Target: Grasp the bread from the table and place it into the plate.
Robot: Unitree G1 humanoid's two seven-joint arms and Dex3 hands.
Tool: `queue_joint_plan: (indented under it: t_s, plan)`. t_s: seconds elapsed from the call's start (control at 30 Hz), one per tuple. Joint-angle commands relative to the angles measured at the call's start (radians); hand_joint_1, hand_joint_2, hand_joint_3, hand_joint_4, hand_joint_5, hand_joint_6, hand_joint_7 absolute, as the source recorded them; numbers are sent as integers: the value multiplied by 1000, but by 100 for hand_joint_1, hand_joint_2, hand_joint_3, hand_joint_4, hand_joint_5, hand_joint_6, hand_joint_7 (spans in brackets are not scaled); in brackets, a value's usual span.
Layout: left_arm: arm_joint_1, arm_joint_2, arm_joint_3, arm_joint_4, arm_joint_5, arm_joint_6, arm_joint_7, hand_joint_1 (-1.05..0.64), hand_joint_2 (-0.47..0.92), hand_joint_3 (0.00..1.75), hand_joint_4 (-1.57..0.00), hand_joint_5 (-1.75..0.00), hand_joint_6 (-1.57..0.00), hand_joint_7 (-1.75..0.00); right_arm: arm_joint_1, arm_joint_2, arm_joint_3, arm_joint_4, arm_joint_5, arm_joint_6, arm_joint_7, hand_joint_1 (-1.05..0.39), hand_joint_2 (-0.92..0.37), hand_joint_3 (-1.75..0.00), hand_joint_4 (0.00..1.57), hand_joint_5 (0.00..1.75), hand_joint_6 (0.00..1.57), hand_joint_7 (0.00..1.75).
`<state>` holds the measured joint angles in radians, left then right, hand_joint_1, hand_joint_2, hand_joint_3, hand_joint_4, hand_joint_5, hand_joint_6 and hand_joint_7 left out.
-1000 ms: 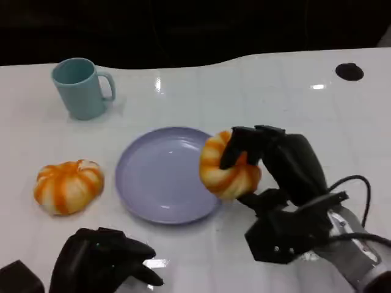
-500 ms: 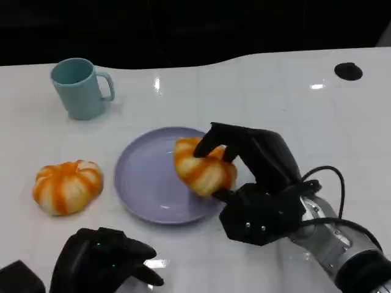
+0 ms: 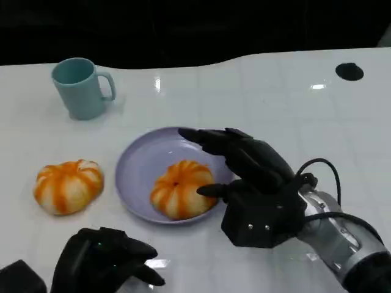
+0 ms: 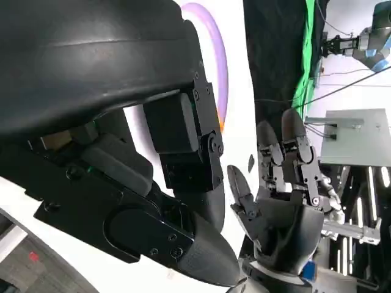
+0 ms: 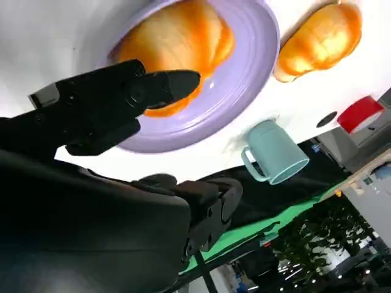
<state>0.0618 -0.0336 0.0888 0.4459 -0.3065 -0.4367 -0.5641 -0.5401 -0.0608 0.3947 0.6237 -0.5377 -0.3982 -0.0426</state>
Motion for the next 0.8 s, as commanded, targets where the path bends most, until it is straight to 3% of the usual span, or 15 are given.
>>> queue_joint_plan:
  t_s: [0.03, 0.27, 0.47, 0.8]
  plan:
    - [-3, 14, 5, 5, 4, -3, 9, -105, 76, 0, -157, -36, -157, -16, 51, -44, -18, -83, 34, 6, 40, -42, -92, -8, 0, 21, 17, 0]
    - [-5, 15, 4, 6, 4, 1, 11, -105, 77, 0, -157, -36, -157, -16, 164, -118, -47, -227, 74, -34, 72, -41, -92, -7, 2, 26, 21, 2]
    - [-12, 19, 7, 21, 3, -11, 4, -105, 77, 0, -157, -36, -157, -15, 276, -176, -89, -356, 98, -60, 74, -32, -92, -4, 13, 35, 34, 8]
    - [-15, 20, 5, 25, 3, -14, 1, -105, 78, 0, -157, -36, -157, -15, 448, -239, -179, -488, 215, -142, 107, -11, -92, -8, 69, 61, 75, 18]
